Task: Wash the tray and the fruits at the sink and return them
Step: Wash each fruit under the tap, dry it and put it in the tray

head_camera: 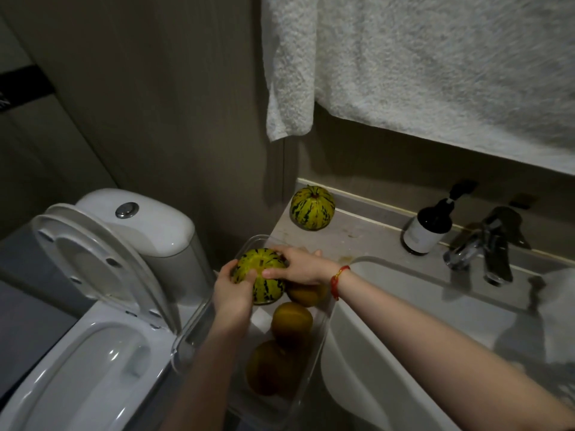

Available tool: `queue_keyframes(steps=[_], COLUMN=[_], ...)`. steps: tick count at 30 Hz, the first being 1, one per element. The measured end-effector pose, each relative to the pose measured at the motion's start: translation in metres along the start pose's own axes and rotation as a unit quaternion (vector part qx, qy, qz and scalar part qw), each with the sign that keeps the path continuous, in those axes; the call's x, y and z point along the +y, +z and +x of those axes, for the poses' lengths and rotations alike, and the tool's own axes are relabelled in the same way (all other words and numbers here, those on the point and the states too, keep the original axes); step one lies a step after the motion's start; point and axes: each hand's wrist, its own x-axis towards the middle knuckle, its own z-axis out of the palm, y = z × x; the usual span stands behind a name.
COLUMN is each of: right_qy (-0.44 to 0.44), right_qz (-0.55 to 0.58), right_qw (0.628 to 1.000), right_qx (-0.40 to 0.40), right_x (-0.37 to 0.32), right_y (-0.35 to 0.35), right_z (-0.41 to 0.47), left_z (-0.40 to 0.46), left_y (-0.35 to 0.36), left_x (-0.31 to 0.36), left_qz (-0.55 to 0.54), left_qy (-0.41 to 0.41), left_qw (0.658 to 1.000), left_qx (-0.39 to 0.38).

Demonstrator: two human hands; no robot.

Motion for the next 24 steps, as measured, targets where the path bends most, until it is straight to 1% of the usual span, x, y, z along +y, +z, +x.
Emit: queue_keyframes(steps=[3,6,9,12,14,15,16,18,19,21,22,24], right_qy=[0.019,0.030,0.029,0.024,0.015,0.008,0.003,0.005,0.014,0.047,0.066,0.103], right_qz=[0.002,0.019,0.019,0.022,0.036,0.064,0.115,0.246,0.290,0.328,0.337,0.342], right_qw=[1.000,0.999,0.999,0.999,0.998,0.996,0.990,0.958,0.938,0.905,0.895,0.894], right_qx=[-0.015,-0.008,0.022,0.026,0.041,0.060,0.084,0.148,0.189,0.267,0.285,0.271], right_x=[0.004,0.007,0.009,0.007,0.009,0.010,0.013,0.020,0.026,0.043,0.052,0.071], right_y=[0.001,0.002,0.003,0.002,-0.001,-0.005,-0.011,-0.027,-0.036,-0.053,-0.061,-0.072], right_z=[0.000,-0.002,-0.006,-0.009,-0.011,-0.012,-0.013,-0.014,-0.014,-0.009,-0.004,0.006], left_z=[0.000,0.001,0.003,0.001,-0.001,0.000,0.002,0.010,0.016,0.033,0.043,0.065], left_y=[0.001,0.003,0.005,0.006,0.005,0.005,0.006,0.012,0.016,0.030,0.040,0.061], left_x=[0.003,0.006,0.010,0.015,0.024,0.031,0.040,0.060,0.070,0.086,0.093,0.102], left_qz=[0.065,0.125,0.202,0.253,0.317,0.340,0.347,0.337,0.334,0.355,0.371,0.401], left_qy=[0.032,0.047,0.053,0.052,0.067,0.091,0.122,0.183,0.205,0.237,0.248,0.246], left_qw=[0.997,0.991,0.977,0.966,0.945,0.935,0.927,0.920,0.917,0.904,0.895,0.878], left_qx=[0.017,0.009,0.029,0.029,0.039,0.054,0.069,0.079,0.070,0.023,-0.012,-0.086])
